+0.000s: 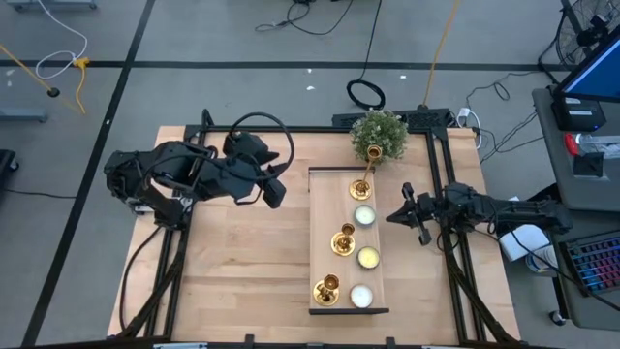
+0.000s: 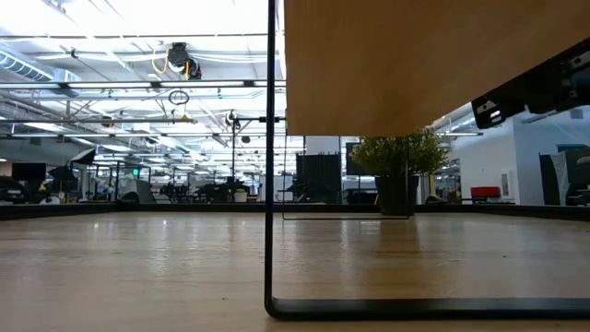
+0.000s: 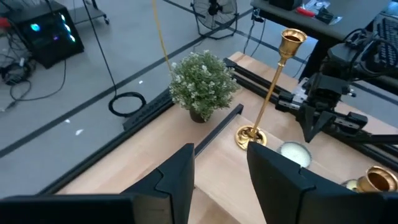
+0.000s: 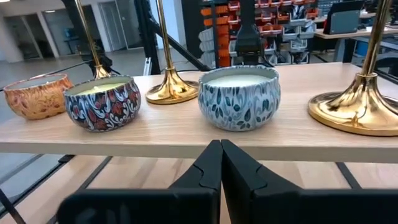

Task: Pick & Place candle stick holders
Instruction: Return to Home Position

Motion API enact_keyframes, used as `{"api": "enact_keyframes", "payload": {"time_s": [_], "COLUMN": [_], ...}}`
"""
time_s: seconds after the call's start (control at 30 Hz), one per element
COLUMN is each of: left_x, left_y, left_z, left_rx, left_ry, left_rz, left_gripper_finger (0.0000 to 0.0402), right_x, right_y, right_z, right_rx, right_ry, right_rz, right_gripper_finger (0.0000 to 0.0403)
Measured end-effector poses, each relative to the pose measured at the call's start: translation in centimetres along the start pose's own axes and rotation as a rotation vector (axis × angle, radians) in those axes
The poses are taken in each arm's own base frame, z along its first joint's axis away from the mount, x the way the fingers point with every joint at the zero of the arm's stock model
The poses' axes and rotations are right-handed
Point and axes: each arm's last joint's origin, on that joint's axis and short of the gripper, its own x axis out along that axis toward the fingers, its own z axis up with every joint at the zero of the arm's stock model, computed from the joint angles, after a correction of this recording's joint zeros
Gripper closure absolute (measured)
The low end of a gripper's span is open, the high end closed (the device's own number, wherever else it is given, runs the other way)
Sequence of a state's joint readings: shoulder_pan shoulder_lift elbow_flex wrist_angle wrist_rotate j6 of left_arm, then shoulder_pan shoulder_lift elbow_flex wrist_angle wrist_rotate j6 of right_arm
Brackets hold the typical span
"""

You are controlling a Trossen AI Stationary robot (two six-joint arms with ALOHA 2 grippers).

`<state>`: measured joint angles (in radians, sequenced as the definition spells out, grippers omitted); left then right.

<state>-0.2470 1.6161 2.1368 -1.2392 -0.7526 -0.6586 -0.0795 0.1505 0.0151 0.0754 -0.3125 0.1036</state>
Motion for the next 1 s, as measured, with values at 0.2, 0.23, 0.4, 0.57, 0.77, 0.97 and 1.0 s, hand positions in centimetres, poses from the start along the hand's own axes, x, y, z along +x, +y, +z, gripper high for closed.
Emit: {"api": "enact_keyframes", "payload": {"time_s": [0.2, 0.23, 0.4, 0.57, 0.77, 0.97, 1.0], "left_x": [0.0, 0.0, 1.6, 1.4, 0.1, -0.2, -0.4], "left_y": [0.3, 0.5, 0.8, 1.8, 4.8, 9.5, 10.3], "left_z": [-0.4, -0.6, -3.5, -7.1, -11.6, -16.3, -17.0], "left_rx": [0.056, 0.064, 0.099, 0.081, 0.034, 0.014, 0.02], "left_ry": [0.027, 0.041, 0.108, 0.129, 0.061, -0.05, -0.083], "left_rz": [0.034, 0.048, 0.194, 0.148, -0.073, -0.287, -0.306], "left_gripper_finger": [0.025, 0.025, 0.0293, 0.0389, 0.0397, 0.0399, 0.0399], "right_x": [0.0, 0.0, 0.0, 0.0, 0.0, 0.0, 0.0], "right_y": [0.0, 0.0, 0.0, 0.0, 0.0, 0.0, 0.0], "right_z": [0.1, 0.1, 0.1, 0.2, 0.2, 0.2, 0.2], "right_rx": [-0.004, -0.004, -0.005, -0.006, -0.006, -0.006, -0.006], "right_ry": [-0.013, -0.013, -0.015, -0.017, -0.017, -0.018, -0.018], "right_rz": [0.002, 0.003, 0.004, 0.005, 0.005, 0.005, 0.005], "right_gripper_finger": [0.0397, 0.0396, 0.0395, 0.0395, 0.0395, 0.0394, 0.0394]}}
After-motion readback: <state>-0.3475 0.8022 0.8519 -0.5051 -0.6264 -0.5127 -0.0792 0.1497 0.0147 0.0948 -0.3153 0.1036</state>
